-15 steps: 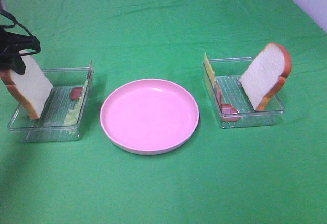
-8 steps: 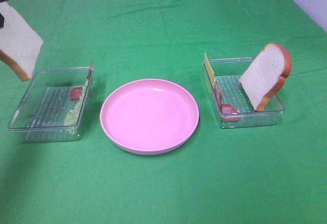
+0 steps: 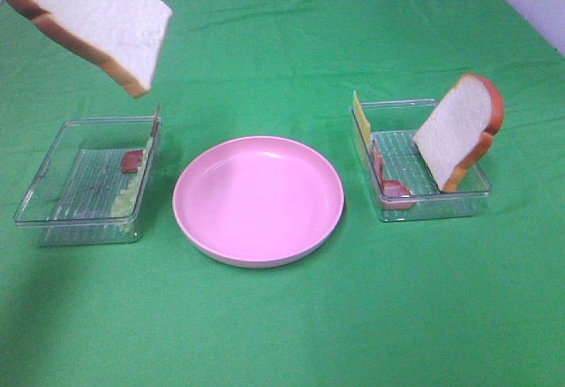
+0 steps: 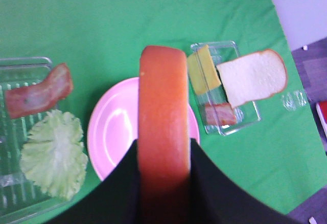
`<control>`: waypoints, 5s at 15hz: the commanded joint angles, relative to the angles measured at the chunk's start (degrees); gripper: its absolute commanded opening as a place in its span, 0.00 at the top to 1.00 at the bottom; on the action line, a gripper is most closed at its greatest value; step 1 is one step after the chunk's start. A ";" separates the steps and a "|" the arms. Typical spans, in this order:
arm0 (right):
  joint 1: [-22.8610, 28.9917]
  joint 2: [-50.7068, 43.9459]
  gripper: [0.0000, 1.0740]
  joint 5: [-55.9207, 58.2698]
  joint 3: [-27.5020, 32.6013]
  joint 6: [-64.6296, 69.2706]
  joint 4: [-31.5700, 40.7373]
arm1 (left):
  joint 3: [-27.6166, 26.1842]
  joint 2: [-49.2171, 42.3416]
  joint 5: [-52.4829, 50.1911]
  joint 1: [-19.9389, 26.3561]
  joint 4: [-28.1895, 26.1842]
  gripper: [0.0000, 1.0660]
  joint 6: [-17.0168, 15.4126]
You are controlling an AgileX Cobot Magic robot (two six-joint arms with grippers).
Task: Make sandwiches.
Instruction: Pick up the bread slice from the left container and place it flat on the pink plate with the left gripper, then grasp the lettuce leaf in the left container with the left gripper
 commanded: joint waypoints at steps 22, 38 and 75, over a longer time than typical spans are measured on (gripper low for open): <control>-0.29 -0.92 0.31 -0.57 0.11 0.52 0.00 | -0.23 33.80 -20.63 -22.98 -9.68 1.00 -0.23; -0.29 -0.92 0.31 -0.57 0.11 0.52 0.00 | -0.46 12.09 -12.03 -22.98 26.93 0.22 -20.05; -0.29 -0.92 0.31 -0.57 0.11 0.52 0.00 | -1.89 24.87 -11.52 -21.77 44.00 1.00 -35.07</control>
